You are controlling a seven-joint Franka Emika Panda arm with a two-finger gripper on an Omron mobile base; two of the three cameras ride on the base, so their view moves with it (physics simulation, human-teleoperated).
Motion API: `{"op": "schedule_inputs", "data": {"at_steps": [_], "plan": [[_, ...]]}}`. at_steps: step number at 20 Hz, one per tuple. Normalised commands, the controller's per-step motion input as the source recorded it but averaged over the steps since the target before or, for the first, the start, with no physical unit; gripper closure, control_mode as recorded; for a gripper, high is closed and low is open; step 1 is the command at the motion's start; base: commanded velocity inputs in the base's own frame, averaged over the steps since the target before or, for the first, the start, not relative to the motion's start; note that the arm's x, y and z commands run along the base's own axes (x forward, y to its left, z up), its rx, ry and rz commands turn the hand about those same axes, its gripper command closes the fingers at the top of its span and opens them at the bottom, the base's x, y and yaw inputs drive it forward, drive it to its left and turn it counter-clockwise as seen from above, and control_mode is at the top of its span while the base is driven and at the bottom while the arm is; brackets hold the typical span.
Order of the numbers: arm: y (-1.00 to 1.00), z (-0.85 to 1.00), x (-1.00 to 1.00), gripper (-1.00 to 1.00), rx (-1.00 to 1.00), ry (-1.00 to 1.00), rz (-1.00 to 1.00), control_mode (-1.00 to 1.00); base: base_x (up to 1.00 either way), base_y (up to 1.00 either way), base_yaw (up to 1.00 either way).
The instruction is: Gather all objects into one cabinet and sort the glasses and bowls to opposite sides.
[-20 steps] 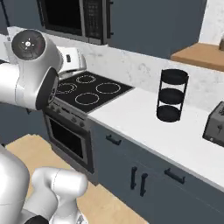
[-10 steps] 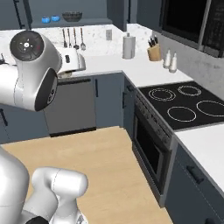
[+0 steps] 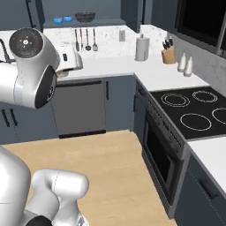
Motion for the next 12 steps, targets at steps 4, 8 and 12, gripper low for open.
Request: {"op": "schedule_inputs", "data": {"at_steps": [4,8,12], "plan": [[0.00,0.00,0.00,1.00,0.00,0.00,0.00,1.00,0.81,0.00,0.07],[0.00,0.00,0.00,1.00,0.00,0.00,0.00,1.00,1.00,-0.05,0.28],[0.00,0.00,0.00,1.00,0.00,0.00,0.00,1.00,1.00,-0.13,0.33]]}}
